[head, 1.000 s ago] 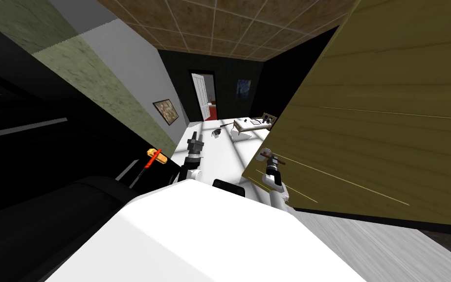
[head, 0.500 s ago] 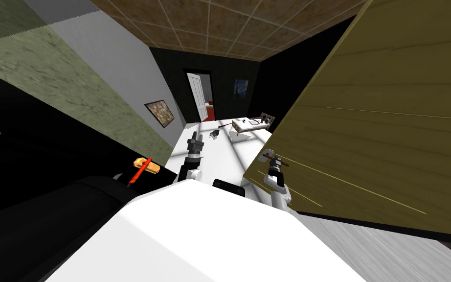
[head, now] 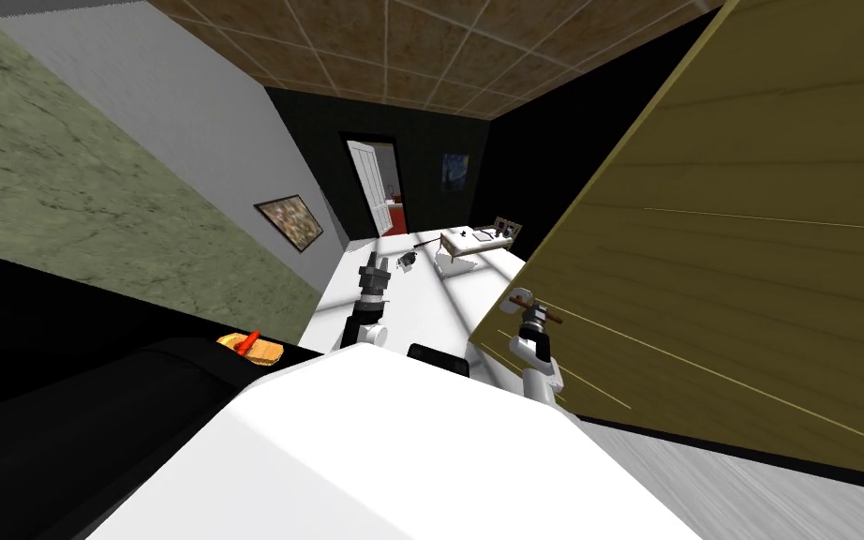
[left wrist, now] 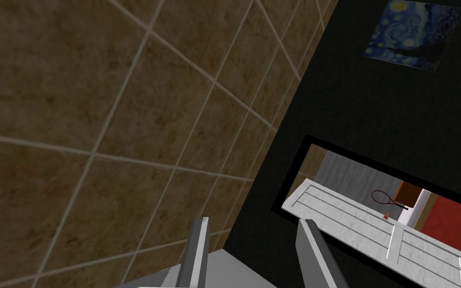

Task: Push the door open

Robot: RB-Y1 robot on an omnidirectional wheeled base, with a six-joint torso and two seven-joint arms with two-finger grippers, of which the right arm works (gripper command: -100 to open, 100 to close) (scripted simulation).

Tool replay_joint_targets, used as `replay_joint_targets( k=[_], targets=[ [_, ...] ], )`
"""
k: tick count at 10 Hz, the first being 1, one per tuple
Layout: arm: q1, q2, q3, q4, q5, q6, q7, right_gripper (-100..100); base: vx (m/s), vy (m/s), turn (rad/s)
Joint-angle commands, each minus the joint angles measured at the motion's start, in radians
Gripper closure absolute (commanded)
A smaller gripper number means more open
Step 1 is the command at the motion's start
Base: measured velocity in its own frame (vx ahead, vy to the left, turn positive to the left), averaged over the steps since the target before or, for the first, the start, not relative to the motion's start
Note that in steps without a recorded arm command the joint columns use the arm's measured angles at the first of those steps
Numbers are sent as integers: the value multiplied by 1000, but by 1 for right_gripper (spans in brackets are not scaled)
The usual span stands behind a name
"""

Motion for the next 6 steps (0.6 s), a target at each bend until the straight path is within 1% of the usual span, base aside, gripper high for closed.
replay_joint_targets(
  k=[1,2,3,4,6],
  targets=[
    [-2,0,-16,-8,-2,0,3,100,186,62,-77],
    [-3,2,-22,-8,-3,0,4,100,178,36,-51],
    [-2,3,-21,-3,-2,1,5,100,85,9,-27],
    [-2,-5,-40,-6,-5,0,8,100,144,7,-42],
    [0,-10,-62,-8,-8,0,13,100,209,45,-56]
  ],
)
